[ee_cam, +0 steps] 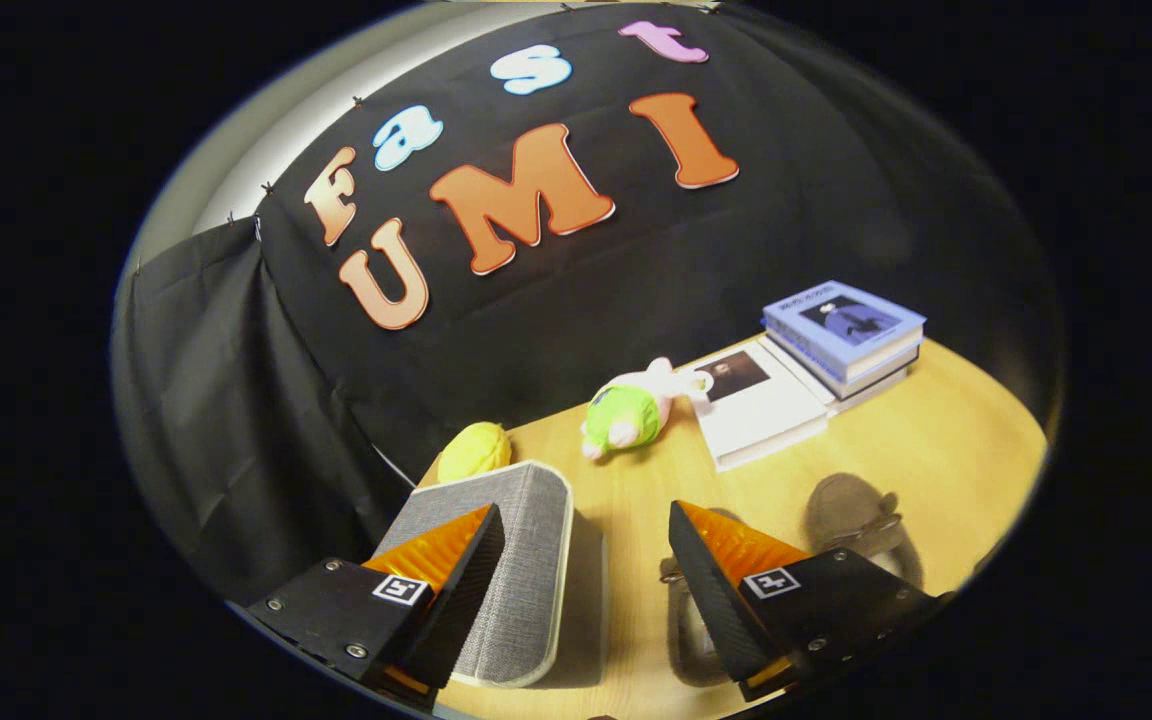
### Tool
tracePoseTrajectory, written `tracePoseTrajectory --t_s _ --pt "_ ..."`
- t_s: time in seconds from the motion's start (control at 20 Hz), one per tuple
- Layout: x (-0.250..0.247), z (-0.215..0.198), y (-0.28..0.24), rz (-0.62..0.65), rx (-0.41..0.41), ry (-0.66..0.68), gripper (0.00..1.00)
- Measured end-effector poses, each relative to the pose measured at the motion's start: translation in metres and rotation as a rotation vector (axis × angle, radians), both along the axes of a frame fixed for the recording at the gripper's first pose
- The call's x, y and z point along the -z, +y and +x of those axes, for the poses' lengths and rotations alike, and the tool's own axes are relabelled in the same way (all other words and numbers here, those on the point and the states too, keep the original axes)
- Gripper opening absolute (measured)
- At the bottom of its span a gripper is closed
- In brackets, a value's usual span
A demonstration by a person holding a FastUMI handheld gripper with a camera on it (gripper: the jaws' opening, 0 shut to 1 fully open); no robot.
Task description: Open the storage box then place both shoes into the box .Put the left shoe in first, then the right shoe, with the right side of both shoes facing outward in a uniform manner.
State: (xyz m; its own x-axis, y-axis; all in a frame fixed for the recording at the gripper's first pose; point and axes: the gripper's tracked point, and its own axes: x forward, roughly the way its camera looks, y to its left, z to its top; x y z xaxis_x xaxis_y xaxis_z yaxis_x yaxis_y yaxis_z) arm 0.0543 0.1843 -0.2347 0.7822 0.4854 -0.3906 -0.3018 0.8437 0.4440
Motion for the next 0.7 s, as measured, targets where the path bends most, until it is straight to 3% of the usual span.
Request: tracePoseTrajectory --t_s 0.35,0.7 --pt "0.04 0.004 0.046 0.226 -0.079 0.186 0.99" --pt "0.066 0.003 0.063 0.308 -0.097 0.292 0.98"
